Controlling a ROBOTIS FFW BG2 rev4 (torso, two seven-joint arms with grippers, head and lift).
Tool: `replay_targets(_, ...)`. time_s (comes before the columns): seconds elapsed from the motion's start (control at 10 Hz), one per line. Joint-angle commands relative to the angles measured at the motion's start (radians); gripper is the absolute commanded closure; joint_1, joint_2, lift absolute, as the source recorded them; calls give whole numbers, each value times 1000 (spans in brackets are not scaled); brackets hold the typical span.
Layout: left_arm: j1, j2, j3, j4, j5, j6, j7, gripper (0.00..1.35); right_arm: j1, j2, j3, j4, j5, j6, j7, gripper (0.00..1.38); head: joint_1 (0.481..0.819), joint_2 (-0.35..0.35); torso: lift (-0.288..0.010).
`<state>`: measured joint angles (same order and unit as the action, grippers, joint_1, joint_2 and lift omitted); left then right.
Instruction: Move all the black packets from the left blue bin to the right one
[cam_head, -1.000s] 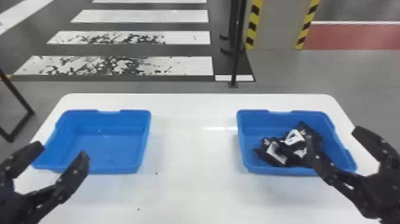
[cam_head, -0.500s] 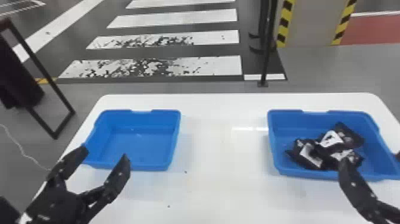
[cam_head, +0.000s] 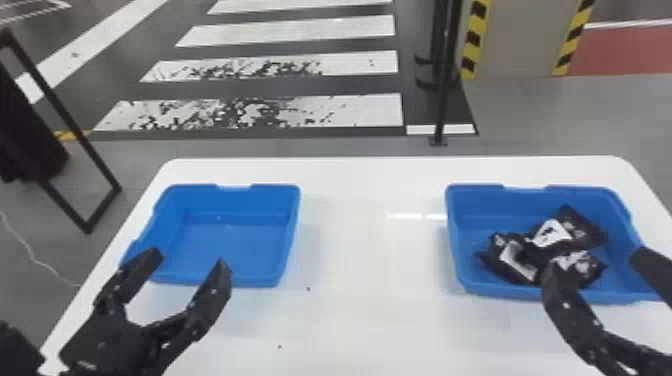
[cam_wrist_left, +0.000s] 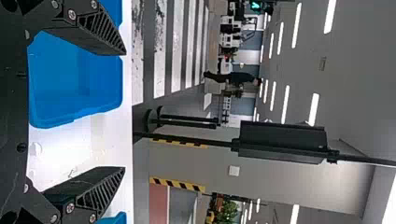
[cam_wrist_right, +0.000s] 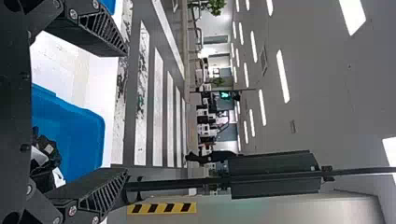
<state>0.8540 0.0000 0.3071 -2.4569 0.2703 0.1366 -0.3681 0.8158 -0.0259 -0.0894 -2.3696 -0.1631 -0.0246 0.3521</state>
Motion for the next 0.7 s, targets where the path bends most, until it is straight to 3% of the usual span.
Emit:
replay_targets(0.0,2,-3,0,1,5,8,0,171,-3,-3,4,10,-6,0,-1,153,695,136,-140)
replay_targets(0.6,2,-3,-2,1,7,13,0,173,-6,-3,6,20,-24,0,-1,153,695,138,-140)
